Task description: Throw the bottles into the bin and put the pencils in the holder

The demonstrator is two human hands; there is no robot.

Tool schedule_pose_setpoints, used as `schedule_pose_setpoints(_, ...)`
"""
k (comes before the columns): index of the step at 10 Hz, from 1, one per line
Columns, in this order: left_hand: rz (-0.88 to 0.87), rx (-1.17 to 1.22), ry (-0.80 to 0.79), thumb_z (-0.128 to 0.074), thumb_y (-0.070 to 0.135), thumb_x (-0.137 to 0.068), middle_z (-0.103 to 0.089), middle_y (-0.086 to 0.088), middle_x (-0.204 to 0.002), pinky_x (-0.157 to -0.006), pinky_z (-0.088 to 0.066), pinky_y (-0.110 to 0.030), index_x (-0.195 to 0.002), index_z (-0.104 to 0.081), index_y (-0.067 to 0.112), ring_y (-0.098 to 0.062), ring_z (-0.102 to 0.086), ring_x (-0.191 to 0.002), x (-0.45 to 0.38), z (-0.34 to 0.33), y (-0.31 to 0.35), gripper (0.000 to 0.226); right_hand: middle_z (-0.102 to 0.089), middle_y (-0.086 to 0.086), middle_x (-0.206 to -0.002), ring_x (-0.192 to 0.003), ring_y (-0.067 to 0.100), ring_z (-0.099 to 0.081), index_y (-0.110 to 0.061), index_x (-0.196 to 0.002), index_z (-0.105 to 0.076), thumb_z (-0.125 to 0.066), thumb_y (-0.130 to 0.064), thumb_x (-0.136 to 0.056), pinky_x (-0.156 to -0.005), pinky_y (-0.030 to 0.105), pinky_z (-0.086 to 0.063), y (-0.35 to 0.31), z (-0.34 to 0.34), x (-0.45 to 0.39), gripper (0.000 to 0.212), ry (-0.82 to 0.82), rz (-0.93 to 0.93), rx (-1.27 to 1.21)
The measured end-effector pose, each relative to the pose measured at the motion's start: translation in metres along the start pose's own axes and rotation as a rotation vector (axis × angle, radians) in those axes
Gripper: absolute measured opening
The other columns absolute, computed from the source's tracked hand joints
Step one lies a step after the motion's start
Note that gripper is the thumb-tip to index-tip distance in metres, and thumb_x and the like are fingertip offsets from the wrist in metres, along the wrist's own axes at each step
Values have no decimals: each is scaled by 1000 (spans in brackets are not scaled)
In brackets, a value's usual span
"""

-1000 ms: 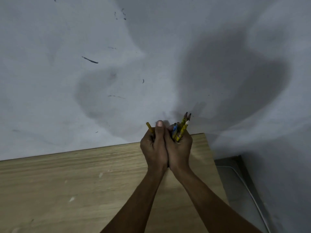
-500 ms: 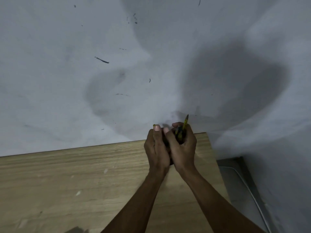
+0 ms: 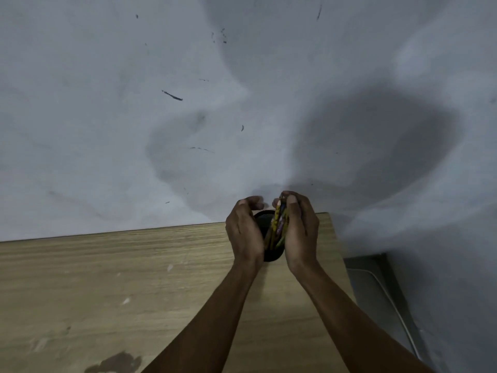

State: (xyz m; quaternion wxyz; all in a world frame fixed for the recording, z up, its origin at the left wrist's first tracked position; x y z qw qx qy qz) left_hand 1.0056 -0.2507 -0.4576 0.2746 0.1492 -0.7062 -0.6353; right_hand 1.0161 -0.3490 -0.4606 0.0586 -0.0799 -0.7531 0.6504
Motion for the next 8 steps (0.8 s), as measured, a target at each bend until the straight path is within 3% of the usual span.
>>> schedule_pose_setpoints(2, 73, 17, -34, -26, 55, -92, -75, -5, -91, -97, -49, -52, -95, -71, 10, -19, -69, -95, -2, 1, 1, 64, -65, -3, -93, -84, 0, -62, -20, -101, -64, -38, -20, -105, -76, 16, -49, 0, 2, -2, 26, 37, -61, -38)
schedule_pose_setpoints(3, 108, 50, -52, -26, 50, -99, -74, -10, -96, -97, -50, -50, -102, -68, 6, -21, -69, -96, -1, 2, 3, 61, -65, -5, -96, -83, -7, -62, -14, -109, -63, -38, -21, -105, -72, 10, -47, 2, 4, -5, 26, 50, -104, -54)
schedule_pose_setpoints(4, 139, 48, -65, -26, 47, -101, -71, -10, -102, -96, -51, -45, -107, -65, 11, -20, -66, -98, -1, 4, 3, 52, -65, -3, -101, -87, -5, -61, -12, -117, -62, -39, -25, -104, -70, 7, -46, 3, 6, -6, 29, 49, -139, -45)
schedule_pose_setpoints(5, 128, 23, -75, -26, 48, -101, -68, -9, -106, -91, -48, -36, -96, -62, 25, -13, -61, -97, -1, 7, 3, 42, -65, -6, -103, -94, 0, -61, -21, -115, -61, -40, -29, -104, -74, 10, -47, 2, 8, -4, 26, 49, -157, -33)
schedule_pose_setpoints(6, 163, 6, -102, -28, 51, -99, -64, -12, -112, -83, -42, -28, -95, -59, 24, -13, -57, -99, 4, 11, 5, 42, -63, -13, -103, -100, 1, -61, -28, -112, -59, -42, -27, -103, -84, 18, -48, -3, 11, 0, 19, 51, -149, -2)
schedule_pose_setpoints(7, 116, -31, -105, -32, 47, -100, -60, -1, -102, -76, -40, -22, -102, -57, 17, -14, -54, -98, 9, 17, 13, 39, -66, -9, -100, -90, -4, -63, -20, -125, -57, -50, -25, -100, -75, 13, -47, -9, 16, 5, 26, 73, -96, 105)
schedule_pose_setpoints(8, 125, -94, -112, -38, 45, -99, -54, 8, -97, -72, -39, -22, -109, -55, 15, -12, -50, -94, 21, 28, 27, 35, -65, 8, -115, -104, 15, -61, -16, -133, -54, -56, -20, -97, -78, 20, -49, -24, 22, 17, 36, 77, -36, 215)
Point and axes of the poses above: each hand's wrist, its own x-axis away from the middle knuckle, its own z-axis out of the back of the hand, y = z × x, the point moved 3 cm from there along -x, towards the middle knuckle
